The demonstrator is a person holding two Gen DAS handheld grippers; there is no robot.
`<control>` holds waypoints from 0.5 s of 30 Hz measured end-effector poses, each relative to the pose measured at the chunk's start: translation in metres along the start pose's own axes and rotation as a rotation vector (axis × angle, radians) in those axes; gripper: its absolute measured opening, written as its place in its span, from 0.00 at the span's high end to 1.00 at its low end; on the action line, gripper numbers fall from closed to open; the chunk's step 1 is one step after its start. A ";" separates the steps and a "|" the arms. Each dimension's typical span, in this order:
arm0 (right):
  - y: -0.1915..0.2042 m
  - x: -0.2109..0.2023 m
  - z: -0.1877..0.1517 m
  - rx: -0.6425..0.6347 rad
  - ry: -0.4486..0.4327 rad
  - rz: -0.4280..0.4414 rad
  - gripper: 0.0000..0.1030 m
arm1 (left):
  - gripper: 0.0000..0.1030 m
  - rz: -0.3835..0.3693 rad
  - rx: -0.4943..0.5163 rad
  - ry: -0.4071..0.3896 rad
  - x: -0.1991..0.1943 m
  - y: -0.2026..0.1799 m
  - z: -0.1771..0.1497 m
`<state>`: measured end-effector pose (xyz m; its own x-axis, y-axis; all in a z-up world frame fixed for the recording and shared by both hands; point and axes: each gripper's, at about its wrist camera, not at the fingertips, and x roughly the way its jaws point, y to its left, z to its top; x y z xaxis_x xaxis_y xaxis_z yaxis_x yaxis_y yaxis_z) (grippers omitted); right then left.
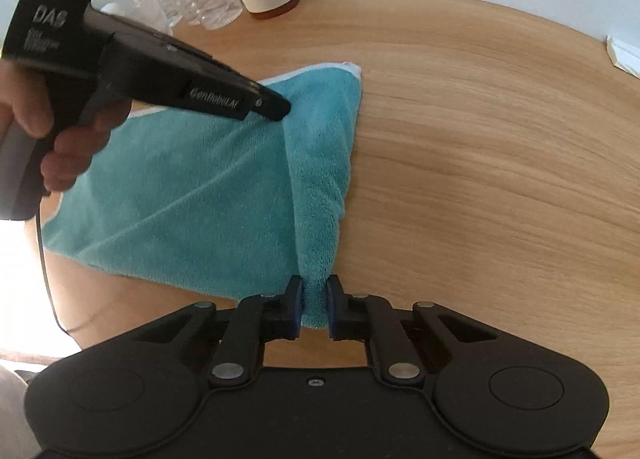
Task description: Fold towel
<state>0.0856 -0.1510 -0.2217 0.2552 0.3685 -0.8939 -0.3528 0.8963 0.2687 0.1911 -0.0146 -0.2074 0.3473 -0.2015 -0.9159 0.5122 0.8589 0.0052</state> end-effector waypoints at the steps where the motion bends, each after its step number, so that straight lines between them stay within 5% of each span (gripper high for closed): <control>1: 0.001 -0.001 -0.001 -0.011 0.002 -0.006 0.88 | 0.94 0.002 0.002 0.000 0.000 -0.001 0.000; 5: 0.010 -0.009 0.003 -0.074 -0.005 -0.052 0.84 | 0.94 0.000 -0.033 0.007 -0.003 0.002 0.002; 8: 0.002 -0.024 0.007 -0.068 -0.030 -0.039 0.69 | 0.93 0.028 -0.066 -0.009 -0.012 0.005 0.001; 15: -0.014 -0.021 0.023 -0.021 -0.011 0.045 0.69 | 0.90 0.007 -0.130 -0.021 -0.056 0.019 -0.051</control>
<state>0.1060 -0.1659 -0.1983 0.2488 0.4116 -0.8768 -0.3827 0.8733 0.3014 0.1413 0.0370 -0.1770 0.3680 -0.2037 -0.9073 0.4041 0.9138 -0.0413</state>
